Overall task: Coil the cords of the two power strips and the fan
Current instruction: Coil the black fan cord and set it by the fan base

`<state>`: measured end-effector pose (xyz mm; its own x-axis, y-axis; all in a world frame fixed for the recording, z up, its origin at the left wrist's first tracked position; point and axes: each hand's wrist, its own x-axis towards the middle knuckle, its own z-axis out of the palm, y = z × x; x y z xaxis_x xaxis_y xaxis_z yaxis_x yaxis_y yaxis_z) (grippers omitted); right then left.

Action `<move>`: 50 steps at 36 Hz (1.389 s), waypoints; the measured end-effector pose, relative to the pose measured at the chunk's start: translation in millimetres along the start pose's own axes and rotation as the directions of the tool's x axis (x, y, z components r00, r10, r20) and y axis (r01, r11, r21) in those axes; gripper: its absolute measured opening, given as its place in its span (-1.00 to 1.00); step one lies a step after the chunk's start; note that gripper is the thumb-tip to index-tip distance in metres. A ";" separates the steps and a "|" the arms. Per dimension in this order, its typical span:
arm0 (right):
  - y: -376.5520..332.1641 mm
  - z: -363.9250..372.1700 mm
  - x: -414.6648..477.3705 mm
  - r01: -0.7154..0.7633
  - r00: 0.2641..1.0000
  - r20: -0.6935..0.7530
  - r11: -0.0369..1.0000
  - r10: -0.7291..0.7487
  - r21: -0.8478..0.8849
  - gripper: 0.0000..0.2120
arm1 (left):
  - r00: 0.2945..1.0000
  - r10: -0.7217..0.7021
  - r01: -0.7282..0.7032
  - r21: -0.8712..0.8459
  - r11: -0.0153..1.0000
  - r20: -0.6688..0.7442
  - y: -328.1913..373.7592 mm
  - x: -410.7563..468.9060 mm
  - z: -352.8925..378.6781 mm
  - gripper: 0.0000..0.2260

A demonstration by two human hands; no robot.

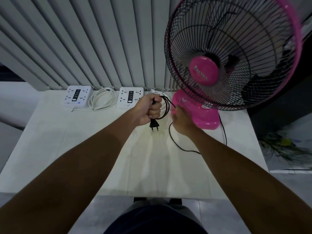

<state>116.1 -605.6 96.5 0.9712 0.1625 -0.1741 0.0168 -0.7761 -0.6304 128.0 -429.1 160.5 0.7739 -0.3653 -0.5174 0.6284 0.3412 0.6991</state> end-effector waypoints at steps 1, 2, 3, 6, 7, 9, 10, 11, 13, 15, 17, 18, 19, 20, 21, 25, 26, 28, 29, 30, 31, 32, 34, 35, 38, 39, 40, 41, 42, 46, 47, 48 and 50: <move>-0.8 2.4 -2.8 -0.021 0.999 0.040 0.997 0.018 0.069 -0.92 | 1.000 0.022 -0.022 -0.042 0.999 0.005 1.2 -0.2 -1.6 -0.66; -1.3 6.0 -4.5 -0.060 0.995 0.083 0.990 0.049 0.125 -0.89 | 0.999 0.046 -0.045 -0.081 0.996 0.006 2.9 -0.5 -3.5 -0.67; -1.6 9.3 -6.0 -0.107 0.989 0.121 0.980 0.087 0.171 -0.85 | 0.998 0.069 -0.068 -0.111 0.991 0.003 4.7 -0.7 -5.4 -0.69; -3.6 16.1 -10.5 -0.260 0.963 0.173 0.888 0.208 0.380 -0.81 | 0.992 0.128 -0.129 -0.159 0.979 -0.014 9.0 -0.1 -11.2 -0.72; -4.9 17.0 -12.3 -0.318 0.947 0.206 0.821 0.247 0.474 -0.84 | 0.989 0.143 -0.145 -0.169 0.975 -0.022 9.6 -0.1 -13.4 -0.72; -6.1 16.1 -15.3 -0.377 0.926 0.237 0.714 0.293 0.590 -0.92 | 0.986 0.166 -0.168 -0.180 0.969 -0.027 10.2 -0.2 -17.2 -0.74; -6.2 15.3 -15.0 -0.371 0.928 0.218 0.704 0.301 0.606 -0.92 | 0.985 0.174 -0.175 -0.178 0.968 -0.025 10.7 -0.4 -18.4 -0.75; -5.8 13.9 -14.5 -0.355 0.933 0.183 0.718 0.309 0.599 -0.90 | 0.984 0.179 -0.180 -0.171 0.969 -0.022 10.9 -0.6 -18.6 -0.77; -4.1 10.2 -12.2 -0.329 0.943 0.125 0.803 0.310 0.496 -0.91 | 0.982 0.185 -0.187 -0.147 0.971 -0.027 11.6 -1.4 -16.8 -0.77; -2.1 5.4 -9.6 -0.293 0.955 0.155 0.891 0.254 0.345 -0.82 | 0.981 0.188 -0.192 -0.100 0.976 -0.043 11.9 -2.3 -12.6 -0.78; -4.1 -0.4 -8.3 -0.220 0.950 0.267 0.955 0.164 0.197 -0.72 | 0.980 0.189 -0.191 -0.033 0.981 -0.054 11.5 -2.7 -7.5 -0.79; -7.1 -3.2 -8.1 -0.175 0.937 0.327 0.976 0.124 0.131 -0.66 | 0.980 0.192 -0.192 0.008 0.981 -0.056 10.9 -2.7 -4.9 -0.79; -11.8 -6.1 -8.1 -0.119 0.920 0.382 0.991 0.087 0.063 -0.62 | 0.978 0.199 -0.196 0.051 0.979 -0.058 10.0 -2.7 -2.7 -0.78; -17.3 -9.3 -8.5 -0.054 0.905 0.423 0.999 0.050 -0.002 -0.60 | 0.976 0.210 -0.203 0.094 0.975 -0.061 9.0 -2.6 -0.4 -0.78; -23.0 -13.1 -9.0 0.011 0.895 0.445 0.999 0.012 -0.050 -0.62 | 0.972 0.223 -0.213 0.136 0.968 -0.069 7.2 -2.0 1.8 -0.77; -44.1 -32.7 -12.4 0.168 0.883 0.449 0.985 -0.136 -0.033 -0.76 | 0.947 0.304 -0.256 0.330 0.909 -0.104 1.2 0.1 7.3 -0.76; -49.2 -38.1 -13.3 0.195 0.881 0.445 0.980 -0.162 -0.028 -0.76 | 0.941 0.320 -0.256 0.392 0.883 -0.108 0.3 0.0 7.3 -0.76; -57.2 -48.0 -15.3 0.241 0.875 0.438 0.970 -0.206 -0.024 -0.76 | 0.932 0.346 -0.251 0.501 0.829 -0.105 -1.7 -0.5 5.6 -0.77; -60.2 -52.3 -16.0 0.255 0.874 0.429 0.967 -0.227 -0.009 -0.77 | 0.931 0.352 -0.247 0.537 0.807 -0.100 -3.0 -0.6 4.5 -0.78; -61.9 -56.1 -16.7 0.263 0.877 0.414 0.965 -0.246 0.017 -0.80 | 0.931 0.352 -0.240 0.567 0.788 -0.097 -4.3 -0.8 3.6 -0.79; -62.7 -59.3 -16.8 0.262 0.882 0.392 0.963 -0.262 0.053 -0.82 | 0.931 0.351 -0.227 0.602 0.765 -0.096 -5.9 -1.0 2.9 -0.79; -62.8 -62.0 -16.8 0.261 0.890 0.362 0.961 -0.277 0.091 -0.82 | 0.931 0.352 -0.213 0.643 0.735 -0.095 -7.4 -1.4 2.2 -0.80; -61.3 -67.1 -15.3 0.276 0.903 0.302 0.951 -0.305 0.137 -0.78 | 0.934 0.348 -0.190 0.716 0.671 -0.078 -11.0 -2.4 3.0 -0.78; -60.4 -69.6 -14.1 0.287 0.909 0.269 0.947 -0.317 0.146 -0.78 | 0.942 0.329 -0.180 0.735 0.654 -0.063 -12.8 -3.0 4.0 -0.76; -56.8 -77.6 -7.8 0.295 0.941 0.134 0.946 -0.312 0.132 -0.85 | 0.970 0.241 -0.152 0.712 0.686 -0.025 -18.3 -5.7 6.6 -0.75; -53.6 -79.3 -4.7 0.288 0.951 0.081 0.951 -0.298 0.115 -0.84 | 0.978 0.205 -0.133 0.676 0.725 -0.028 -19.1 -6.5 6.5 -0.75; -49.6 -80.6 -2.0 0.282 0.958 0.034 0.954 -0.286 0.099 -0.83 | 0.986 0.161 -0.103 0.625 0.774 -0.037 -19.2 -7.7 5.8 -0.74; -45.1 -80.8 0.4 0.281 0.959 0.000 0.955 -0.282 0.091 -0.83 | 0.993 0.109 -0.064 0.560 0.826 -0.047 -18.8 -8.8 4.7 -0.72; -40.8 -79.7 1.7 0.284 0.959 -0.023 0.955 -0.283 0.090 -0.84 | 0.997 0.053 -0.022 0.486 0.874 -0.050 -17.8 -9.7 2.9 -0.70; -27.2 -64.5 -1.3 0.263 0.962 -0.092 0.962 -0.257 0.069 -0.81 | 0.998 -0.052 0.046 0.210 0.977 0.026 -11.6 -12.5 -6.0 -0.66; -24.9 -59.5 -2.9 0.259 0.962 -0.111 0.963 -0.249 0.079 -0.78 | 0.998 -0.045 0.038 0.162 0.986 0.040 -10.4 -13.3 -7.9 -0.66; -23.2 -54.3 -4.7 0.262 0.960 -0.128 0.961 -0.250 0.088 -0.75 | 0.998 -0.034 0.028 0.120 0.992 0.049 -9.3 -14.1 -9.6 -0.66; -19.8 -45.0 -8.7 0.264 0.959 -0.128 0.960 -0.251 0.095 -0.67 | 0.999 -0.005 0.002 0.050 0.999 0.051 -7.8 -14.2 -12.1 -0.66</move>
<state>118.0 -619.1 144.5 0.9579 0.2731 0.0882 0.2503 -0.6444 -0.7226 113.0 -416.1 156.4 0.7658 -0.4106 -0.4949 0.6254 0.2964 0.7218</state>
